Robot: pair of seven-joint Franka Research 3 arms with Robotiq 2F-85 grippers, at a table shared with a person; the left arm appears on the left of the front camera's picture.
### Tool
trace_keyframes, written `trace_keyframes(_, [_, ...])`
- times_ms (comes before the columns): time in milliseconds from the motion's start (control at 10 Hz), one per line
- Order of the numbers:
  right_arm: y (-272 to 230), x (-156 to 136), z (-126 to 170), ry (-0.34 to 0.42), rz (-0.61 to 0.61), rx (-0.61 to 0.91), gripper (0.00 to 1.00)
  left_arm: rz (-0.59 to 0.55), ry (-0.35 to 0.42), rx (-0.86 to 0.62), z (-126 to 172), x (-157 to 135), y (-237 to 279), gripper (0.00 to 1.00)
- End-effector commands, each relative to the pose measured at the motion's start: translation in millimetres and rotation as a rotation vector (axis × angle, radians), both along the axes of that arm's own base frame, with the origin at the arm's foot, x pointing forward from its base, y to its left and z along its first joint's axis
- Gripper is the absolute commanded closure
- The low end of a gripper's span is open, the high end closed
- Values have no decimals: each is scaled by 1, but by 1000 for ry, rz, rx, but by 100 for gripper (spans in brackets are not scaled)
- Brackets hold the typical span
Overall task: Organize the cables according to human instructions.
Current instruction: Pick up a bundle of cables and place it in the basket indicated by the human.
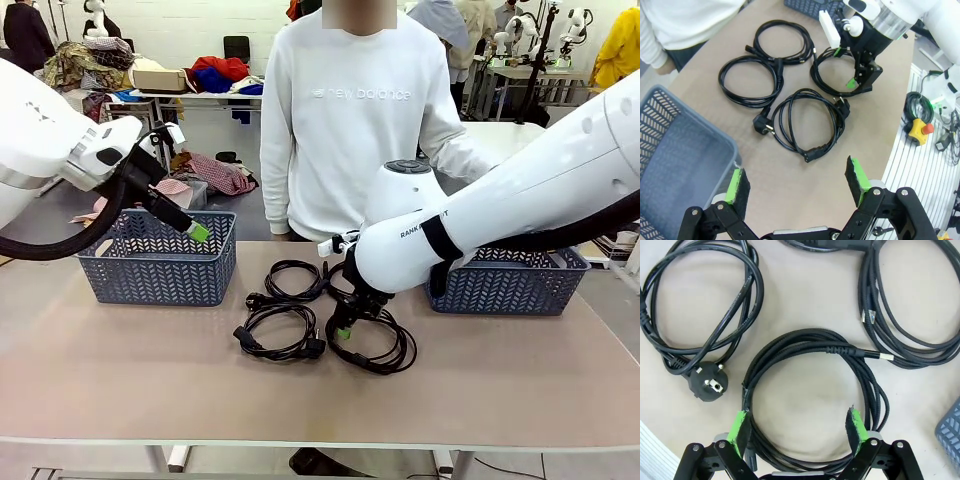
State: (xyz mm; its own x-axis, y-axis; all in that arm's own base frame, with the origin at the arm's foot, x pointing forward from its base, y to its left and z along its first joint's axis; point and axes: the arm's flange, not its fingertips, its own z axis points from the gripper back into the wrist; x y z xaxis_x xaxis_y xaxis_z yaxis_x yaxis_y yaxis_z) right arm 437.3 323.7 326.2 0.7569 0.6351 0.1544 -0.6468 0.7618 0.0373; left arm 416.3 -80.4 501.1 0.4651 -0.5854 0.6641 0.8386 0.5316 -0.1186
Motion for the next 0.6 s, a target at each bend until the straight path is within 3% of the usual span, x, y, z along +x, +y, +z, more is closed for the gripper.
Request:
trace_keyframes(0, [13, -3, -6, -14, -24, 4, 0, -20, -13, -24, -1, -1, 2, 0])
trace_keyframes(500, [20, -12, -10, -4, -14, -11, 0, -20, -13, -24, -1, -1, 2, 0])
